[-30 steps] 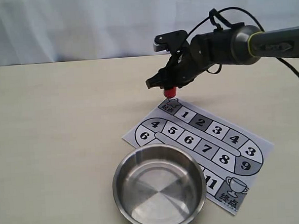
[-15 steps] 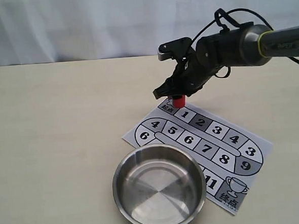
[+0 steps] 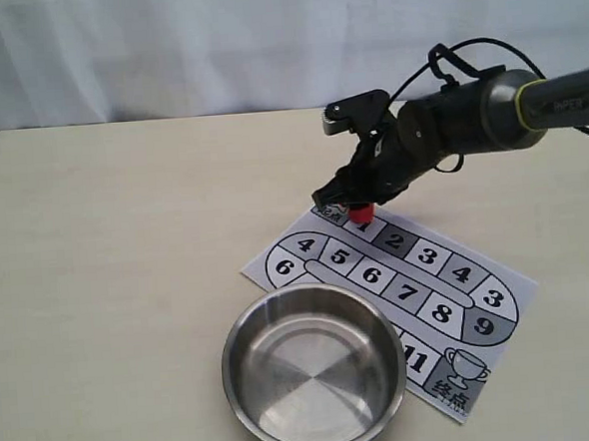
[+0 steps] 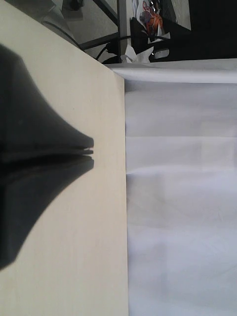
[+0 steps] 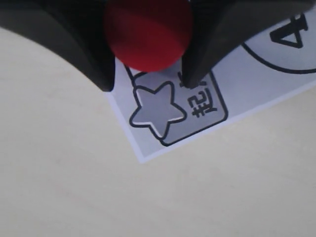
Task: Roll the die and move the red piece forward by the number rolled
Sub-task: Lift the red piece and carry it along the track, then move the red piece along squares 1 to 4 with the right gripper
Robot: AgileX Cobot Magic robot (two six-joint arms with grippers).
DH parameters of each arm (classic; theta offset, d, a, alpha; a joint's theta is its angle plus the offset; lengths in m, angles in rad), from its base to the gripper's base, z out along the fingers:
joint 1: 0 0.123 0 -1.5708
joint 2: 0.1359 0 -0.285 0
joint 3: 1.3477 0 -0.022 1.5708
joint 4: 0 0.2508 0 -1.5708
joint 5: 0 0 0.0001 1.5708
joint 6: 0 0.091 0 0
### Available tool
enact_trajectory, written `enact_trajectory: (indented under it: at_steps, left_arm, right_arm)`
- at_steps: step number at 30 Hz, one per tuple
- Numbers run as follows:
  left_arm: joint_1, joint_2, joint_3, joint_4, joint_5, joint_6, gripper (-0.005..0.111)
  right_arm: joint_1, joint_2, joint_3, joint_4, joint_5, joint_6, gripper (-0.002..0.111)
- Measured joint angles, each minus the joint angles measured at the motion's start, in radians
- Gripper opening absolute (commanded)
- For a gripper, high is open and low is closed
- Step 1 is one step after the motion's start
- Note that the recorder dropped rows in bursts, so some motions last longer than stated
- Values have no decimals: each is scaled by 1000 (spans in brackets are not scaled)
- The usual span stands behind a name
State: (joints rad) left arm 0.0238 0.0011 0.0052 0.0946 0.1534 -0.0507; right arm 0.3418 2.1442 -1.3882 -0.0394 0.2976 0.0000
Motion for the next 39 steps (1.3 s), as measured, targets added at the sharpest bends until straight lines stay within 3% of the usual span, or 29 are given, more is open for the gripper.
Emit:
enact_trajectory:
  at_steps: [8,30,39]
  left_arm:
    - [0,0,0,0,0,0,0]
    - [0,0,0,0,0,0,0]
    - [0,0,0,0,0,0,0]
  right_arm:
    - [-15,2,70,39,-119,18,4]
    - [-81,-148,128,39,-3,18,4]
    - [-81,-137,299,84,-238,18,4]
